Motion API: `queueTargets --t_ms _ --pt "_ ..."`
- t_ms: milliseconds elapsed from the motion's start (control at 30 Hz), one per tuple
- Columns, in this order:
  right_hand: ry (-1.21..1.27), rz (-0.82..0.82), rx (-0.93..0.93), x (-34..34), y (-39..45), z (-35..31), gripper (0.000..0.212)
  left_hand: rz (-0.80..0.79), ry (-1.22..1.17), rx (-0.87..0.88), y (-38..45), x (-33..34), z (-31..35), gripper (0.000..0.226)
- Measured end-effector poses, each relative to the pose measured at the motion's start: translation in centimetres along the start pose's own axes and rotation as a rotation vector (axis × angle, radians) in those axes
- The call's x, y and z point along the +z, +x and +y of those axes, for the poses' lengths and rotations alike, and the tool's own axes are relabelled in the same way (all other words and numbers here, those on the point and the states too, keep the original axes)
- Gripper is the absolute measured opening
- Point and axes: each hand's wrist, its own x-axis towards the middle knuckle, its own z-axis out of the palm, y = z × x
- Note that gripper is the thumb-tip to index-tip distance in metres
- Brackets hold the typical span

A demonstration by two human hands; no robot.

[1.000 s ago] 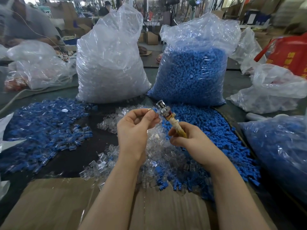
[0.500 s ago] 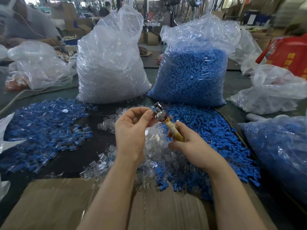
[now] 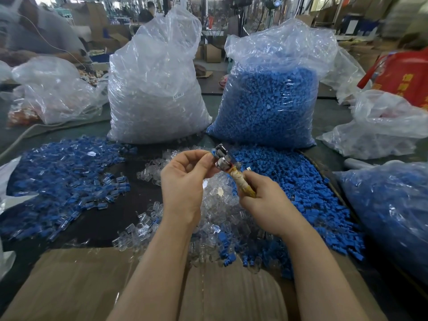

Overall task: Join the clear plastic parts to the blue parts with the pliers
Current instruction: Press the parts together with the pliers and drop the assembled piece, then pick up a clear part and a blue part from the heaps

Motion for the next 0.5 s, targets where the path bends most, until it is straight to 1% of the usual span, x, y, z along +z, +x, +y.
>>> queueTargets --t_ms 167,267,333,367,433,500 --pt "-0.016 0.006 0.021 0.1 0.1 -0.3 0.006 0.013 0.001 -0.031 0.2 -0.1 0.0 0.009" --pt "-0.023 -0.025 0.051 0.1 0.2 -0.3 0.009 0.023 0.003 -0.081 0.4 -0.4 -0.1 0.006" --pt "-0.071 -0.015 0.066 0.2 0.3 0.0 0.012 0.068 -0.011 -0.149 0.8 -1.0 0.1 0.004" --pt "-0.097 0.002 0.076 0.2 0.4 0.1 0.014 0.117 -0.041 -0.195 1.1 -1.6 0.3 0.004" --pt "-0.125 0.049 0.107 0.1 0.6 0.5 0.017 0.284 -0.142 -0.291 2.1 -3.5 0.6 0.006" --pt "-0.16 0.088 0.142 -0.2 0.7 0.9 0.018 0.444 -0.251 -0.347 2.9 -5.7 1.1 0.003"
